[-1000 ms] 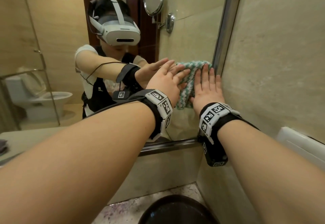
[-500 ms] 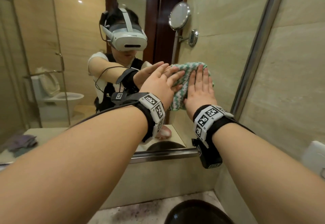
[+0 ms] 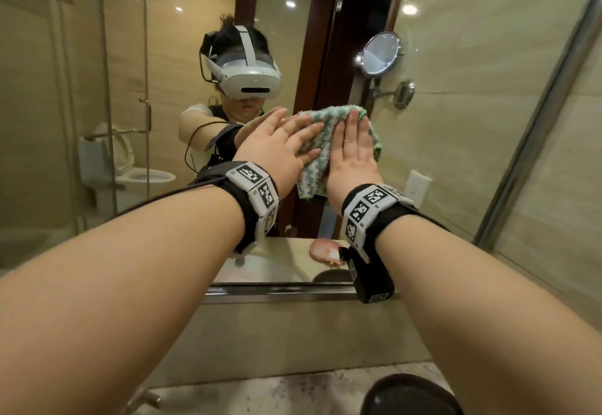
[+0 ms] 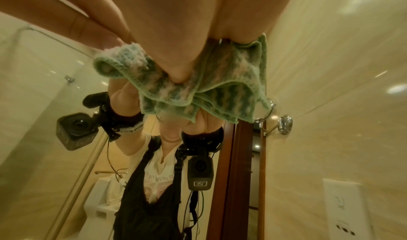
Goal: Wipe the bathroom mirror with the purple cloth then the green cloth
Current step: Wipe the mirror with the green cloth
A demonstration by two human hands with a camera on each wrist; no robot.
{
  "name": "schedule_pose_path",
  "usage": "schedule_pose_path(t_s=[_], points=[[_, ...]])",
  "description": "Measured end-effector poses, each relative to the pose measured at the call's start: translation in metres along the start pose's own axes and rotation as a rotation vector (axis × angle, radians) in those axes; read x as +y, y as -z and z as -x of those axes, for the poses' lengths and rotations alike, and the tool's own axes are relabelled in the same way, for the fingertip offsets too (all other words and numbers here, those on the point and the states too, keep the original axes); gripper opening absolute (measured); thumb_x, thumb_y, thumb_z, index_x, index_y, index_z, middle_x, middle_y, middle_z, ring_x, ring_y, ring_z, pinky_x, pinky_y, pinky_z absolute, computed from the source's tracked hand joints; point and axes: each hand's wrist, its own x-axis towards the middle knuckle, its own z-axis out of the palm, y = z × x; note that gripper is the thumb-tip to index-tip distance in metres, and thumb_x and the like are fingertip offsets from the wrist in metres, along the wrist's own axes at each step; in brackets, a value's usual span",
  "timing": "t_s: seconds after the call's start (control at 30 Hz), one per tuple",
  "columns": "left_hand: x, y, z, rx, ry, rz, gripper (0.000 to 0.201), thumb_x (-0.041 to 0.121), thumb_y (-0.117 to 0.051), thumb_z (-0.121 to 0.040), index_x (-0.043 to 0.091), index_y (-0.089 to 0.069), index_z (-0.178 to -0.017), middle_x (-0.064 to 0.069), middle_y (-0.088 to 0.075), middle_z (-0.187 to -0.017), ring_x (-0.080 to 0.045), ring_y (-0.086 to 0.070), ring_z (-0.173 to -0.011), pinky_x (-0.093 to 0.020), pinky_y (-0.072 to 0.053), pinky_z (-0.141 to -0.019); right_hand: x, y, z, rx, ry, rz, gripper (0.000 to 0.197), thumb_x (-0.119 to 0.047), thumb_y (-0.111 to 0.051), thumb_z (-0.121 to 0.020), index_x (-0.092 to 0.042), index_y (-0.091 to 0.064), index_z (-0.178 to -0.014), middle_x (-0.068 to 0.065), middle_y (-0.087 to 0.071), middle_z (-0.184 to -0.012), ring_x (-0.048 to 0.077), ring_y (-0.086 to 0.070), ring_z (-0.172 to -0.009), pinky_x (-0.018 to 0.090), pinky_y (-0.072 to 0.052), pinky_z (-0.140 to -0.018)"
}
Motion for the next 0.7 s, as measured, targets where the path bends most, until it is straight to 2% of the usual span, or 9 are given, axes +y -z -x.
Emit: schedule_pose_path(t_s=[0.1,0.23,0.33,0.4,0.5,0.7], points=[[-0.011,-0.006,0.006,0.009,0.008,-0.003,0.059,0.047,-0.029,-0.099,0.034,-0.001,-0.149,-0.003,0.016,-0.156,-0.024,0.014,-0.143,-0.047,0.013,-0.112,-0.011,0.005,0.000,0.014,0.020,0.046,0.080,-0.022,-0.036,-0.095,0.006,0.026,-0.138,0.027,0.034,-0.145,0.040,0.029,-0.135,0.044,0.022,-0.105],[-0.009,-0.002,0.006,-0.016,0.015,0.015,0.059,0.047,-0.028,-0.099,0.032,-0.003,-0.150,-0.004,0.015,-0.156,-0.026,0.014,-0.143,-0.046,0.013,-0.112,-0.006,0.005,0.000,0.022,0.034,0.053,0.079,-0.031,-0.033,-0.099,0.000,0.026,-0.140,0.021,0.034,-0.147,0.034,0.029,-0.137,0.039,0.021,-0.107],[-0.005,0.001,0.002,-0.029,0.016,0.006,0.058,0.045,-0.026,-0.100,0.029,-0.003,-0.150,-0.006,0.014,-0.156,-0.029,0.011,-0.144,-0.046,0.011,-0.113,0.003,0.000,-0.003,0.035,0.058,0.087,0.078,-0.033,-0.033,-0.100,-0.004,0.028,-0.140,0.016,0.034,-0.148,0.031,0.028,-0.138,0.037,0.019,-0.110],[-0.003,0.003,0.000,-0.040,0.017,-0.013,0.057,0.044,-0.025,-0.100,0.029,-0.004,-0.150,-0.007,0.014,-0.156,-0.030,0.011,-0.144,-0.047,0.010,-0.113,0.011,-0.002,-0.005,0.048,0.087,0.093,0.078,-0.031,-0.034,-0.100,-0.007,0.027,-0.141,0.013,0.034,-0.149,0.028,0.027,-0.139,0.037,0.015,-0.114],[0.003,0.006,-0.007,-0.047,-0.009,-0.038,0.057,0.046,-0.026,-0.100,0.030,-0.004,-0.150,-0.008,0.014,-0.156,-0.031,0.011,-0.143,-0.048,0.010,-0.113,0.029,-0.003,-0.004,0.056,0.104,0.117,0.072,-0.030,-0.030,-0.101,-0.010,0.024,-0.143,0.009,0.032,-0.150,0.025,0.025,-0.140,0.035,0.014,-0.114],[0.038,0.028,-0.042,-0.023,-0.071,-0.043,0.055,0.045,-0.024,-0.101,0.029,-0.005,-0.150,-0.007,0.014,-0.156,-0.030,0.012,-0.143,-0.046,0.010,-0.113,0.080,-0.011,-0.003,0.033,-0.003,0.254,0.068,-0.028,-0.023,-0.101,-0.010,0.029,-0.141,0.008,0.035,-0.149,0.024,0.027,-0.139,0.038,0.020,-0.109]])
